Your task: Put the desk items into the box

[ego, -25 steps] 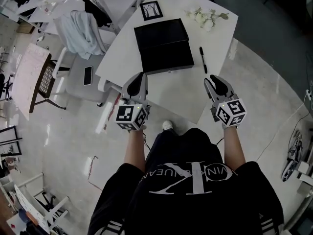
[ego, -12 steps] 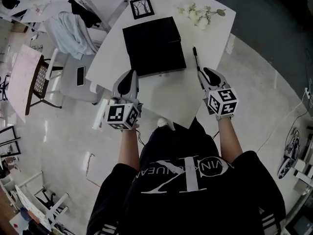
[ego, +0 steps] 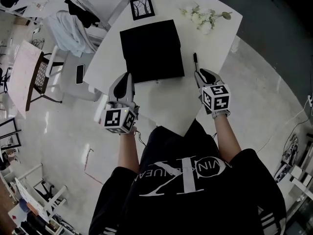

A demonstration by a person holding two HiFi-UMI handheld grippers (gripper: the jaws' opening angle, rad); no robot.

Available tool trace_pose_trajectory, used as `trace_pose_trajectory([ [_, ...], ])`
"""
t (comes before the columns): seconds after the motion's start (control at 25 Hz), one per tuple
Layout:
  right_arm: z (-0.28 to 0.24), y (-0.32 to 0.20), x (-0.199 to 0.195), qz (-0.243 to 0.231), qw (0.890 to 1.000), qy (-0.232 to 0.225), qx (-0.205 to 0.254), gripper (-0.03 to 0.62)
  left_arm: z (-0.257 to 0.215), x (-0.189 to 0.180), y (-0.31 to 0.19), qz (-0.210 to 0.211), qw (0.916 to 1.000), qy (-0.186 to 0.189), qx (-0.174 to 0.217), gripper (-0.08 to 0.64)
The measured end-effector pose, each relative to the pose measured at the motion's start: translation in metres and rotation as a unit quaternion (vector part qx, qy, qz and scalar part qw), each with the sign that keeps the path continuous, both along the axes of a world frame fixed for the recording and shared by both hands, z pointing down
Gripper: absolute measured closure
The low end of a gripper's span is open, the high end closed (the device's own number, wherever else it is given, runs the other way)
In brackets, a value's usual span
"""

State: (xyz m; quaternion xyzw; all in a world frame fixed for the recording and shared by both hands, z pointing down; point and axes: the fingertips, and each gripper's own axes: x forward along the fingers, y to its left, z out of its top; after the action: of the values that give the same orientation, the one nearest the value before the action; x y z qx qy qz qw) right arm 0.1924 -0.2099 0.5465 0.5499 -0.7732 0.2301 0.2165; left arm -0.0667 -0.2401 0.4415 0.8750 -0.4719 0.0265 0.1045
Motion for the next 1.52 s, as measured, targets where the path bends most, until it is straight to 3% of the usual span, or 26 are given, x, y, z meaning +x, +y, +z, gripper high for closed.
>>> trace_pose_trajectory([
  [0.92, 0.052, -0.026, 0.012, 0.028, 0.994, 0.023, -0.108, 0.509, 0.021, -0.002, -0.012, -0.024, 0.9994, -0.003, -0.026, 0.549],
  [1.52, 0.051, -0.03, 0.018, 0.057, 0.993, 0.004, -0.099, 0.541, 0.023, -0.008, -0.013, -0.033, 0.9991, -0.003, -0.027, 0.549],
])
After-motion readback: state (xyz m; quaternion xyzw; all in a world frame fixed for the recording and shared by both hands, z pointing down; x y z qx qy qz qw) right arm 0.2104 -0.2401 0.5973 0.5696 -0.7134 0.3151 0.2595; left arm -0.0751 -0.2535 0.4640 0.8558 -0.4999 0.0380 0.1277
